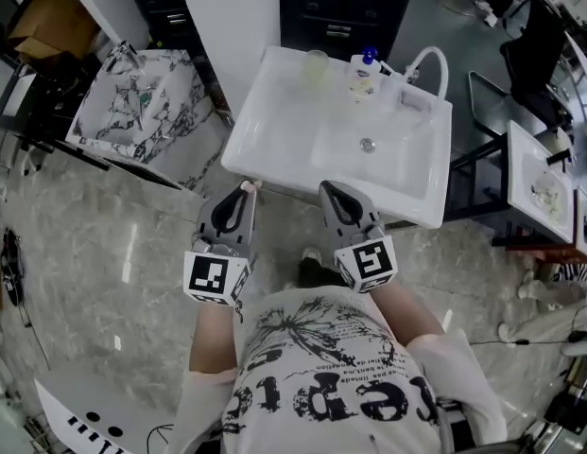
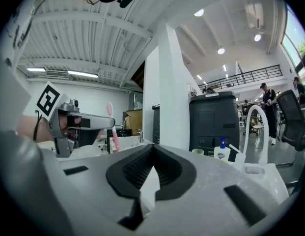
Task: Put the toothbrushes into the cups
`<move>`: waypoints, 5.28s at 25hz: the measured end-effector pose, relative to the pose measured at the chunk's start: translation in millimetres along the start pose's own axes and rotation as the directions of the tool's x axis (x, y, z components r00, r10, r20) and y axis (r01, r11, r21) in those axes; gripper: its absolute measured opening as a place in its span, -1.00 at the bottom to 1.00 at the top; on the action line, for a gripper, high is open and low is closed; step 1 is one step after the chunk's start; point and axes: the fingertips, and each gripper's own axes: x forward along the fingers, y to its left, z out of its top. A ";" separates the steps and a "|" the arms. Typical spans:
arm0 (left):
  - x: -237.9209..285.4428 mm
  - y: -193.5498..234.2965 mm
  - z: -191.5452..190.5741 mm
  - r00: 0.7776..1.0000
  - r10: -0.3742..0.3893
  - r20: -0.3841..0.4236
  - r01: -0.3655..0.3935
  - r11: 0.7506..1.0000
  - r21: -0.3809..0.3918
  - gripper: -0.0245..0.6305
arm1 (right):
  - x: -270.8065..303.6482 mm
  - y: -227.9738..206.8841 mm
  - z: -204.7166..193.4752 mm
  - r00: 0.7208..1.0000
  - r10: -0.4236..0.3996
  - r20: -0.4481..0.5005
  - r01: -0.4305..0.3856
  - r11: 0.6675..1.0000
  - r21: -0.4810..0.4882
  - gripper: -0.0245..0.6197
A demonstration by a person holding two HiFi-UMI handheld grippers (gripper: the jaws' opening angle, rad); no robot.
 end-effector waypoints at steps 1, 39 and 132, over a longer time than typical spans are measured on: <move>14.6 2.4 2.0 1.000 -0.006 0.003 0.006 1.000 0.005 -0.85 | 9.1 -10.6 1.3 1.000 -0.001 0.002 0.001 1.000 0.001 -0.95; 407.9 79.2 -11.8 0.883 -0.467 0.047 0.468 0.884 -0.007 -0.85 | 209.7 -252.8 -7.0 0.914 -0.398 -0.082 0.403 0.913 0.065 -0.95; 303.0 78.0 44.1 0.947 -0.318 0.052 0.317 0.948 0.028 -0.89 | 177.2 -219.0 38.8 0.952 -0.307 0.000 0.307 0.952 -0.003 -0.95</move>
